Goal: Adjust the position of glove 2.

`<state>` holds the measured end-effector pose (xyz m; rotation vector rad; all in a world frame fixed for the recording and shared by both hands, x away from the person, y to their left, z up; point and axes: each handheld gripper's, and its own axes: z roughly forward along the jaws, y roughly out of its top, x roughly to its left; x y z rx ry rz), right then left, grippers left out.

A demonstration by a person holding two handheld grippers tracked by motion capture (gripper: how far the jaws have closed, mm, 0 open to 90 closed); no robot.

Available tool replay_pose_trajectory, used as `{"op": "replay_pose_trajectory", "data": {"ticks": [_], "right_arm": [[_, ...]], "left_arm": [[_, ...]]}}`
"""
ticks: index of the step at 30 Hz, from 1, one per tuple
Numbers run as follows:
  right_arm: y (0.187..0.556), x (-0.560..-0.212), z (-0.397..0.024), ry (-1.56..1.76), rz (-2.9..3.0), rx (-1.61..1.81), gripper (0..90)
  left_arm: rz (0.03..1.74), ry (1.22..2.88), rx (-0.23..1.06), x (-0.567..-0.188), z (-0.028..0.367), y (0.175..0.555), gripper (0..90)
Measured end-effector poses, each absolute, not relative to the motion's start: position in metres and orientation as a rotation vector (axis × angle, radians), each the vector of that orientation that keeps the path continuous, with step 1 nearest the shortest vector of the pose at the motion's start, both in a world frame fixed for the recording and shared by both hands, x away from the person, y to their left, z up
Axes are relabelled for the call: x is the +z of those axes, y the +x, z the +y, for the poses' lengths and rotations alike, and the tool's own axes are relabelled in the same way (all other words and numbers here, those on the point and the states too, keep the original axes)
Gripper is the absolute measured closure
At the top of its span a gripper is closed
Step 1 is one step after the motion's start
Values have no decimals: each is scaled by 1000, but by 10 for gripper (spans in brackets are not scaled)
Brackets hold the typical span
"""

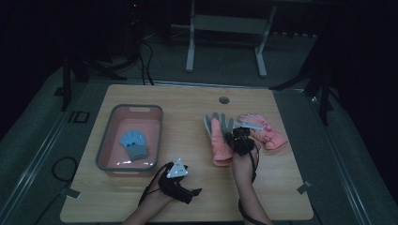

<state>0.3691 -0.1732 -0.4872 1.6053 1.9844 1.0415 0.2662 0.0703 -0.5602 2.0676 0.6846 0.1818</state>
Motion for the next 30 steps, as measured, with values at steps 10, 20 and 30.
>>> {"op": "replay_pose_trajectory", "data": {"ticks": [10, 20, 30], "right_arm": [[358, -514, -174, 1708, 1984, 1038, 886], [354, -530, -167, 1734, 1928, 1011, 798], [350, -507, -195, 1544, 2003, 1045, 684]], "left_arm": [[681, 2077, 186, -561, 69, 267, 13], [674, 2086, 191, -562, 69, 266, 13], [660, 2090, 188, -561, 68, 265, 13]]}}
